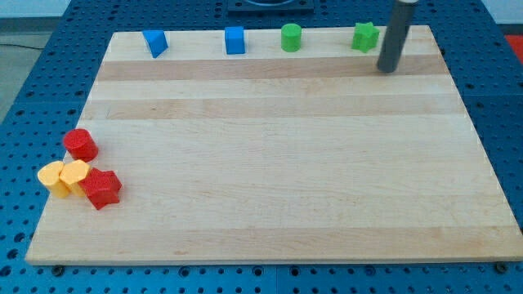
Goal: Place the green star at the bottom right of the green circle
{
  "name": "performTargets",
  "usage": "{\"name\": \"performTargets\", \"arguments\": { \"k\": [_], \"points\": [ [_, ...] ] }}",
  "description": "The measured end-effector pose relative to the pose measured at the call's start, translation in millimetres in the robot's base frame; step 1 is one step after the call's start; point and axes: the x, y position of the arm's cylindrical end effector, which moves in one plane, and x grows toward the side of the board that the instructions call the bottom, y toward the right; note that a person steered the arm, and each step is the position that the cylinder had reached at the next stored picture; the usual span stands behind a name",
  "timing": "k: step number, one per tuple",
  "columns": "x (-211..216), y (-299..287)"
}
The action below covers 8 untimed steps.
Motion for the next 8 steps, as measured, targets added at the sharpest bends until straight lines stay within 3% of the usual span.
{"name": "performTargets", "arguments": {
  "k": [4, 8],
  "points": [
    [-60.7, 18.1],
    [-66.9, -68.6]
  ]
}}
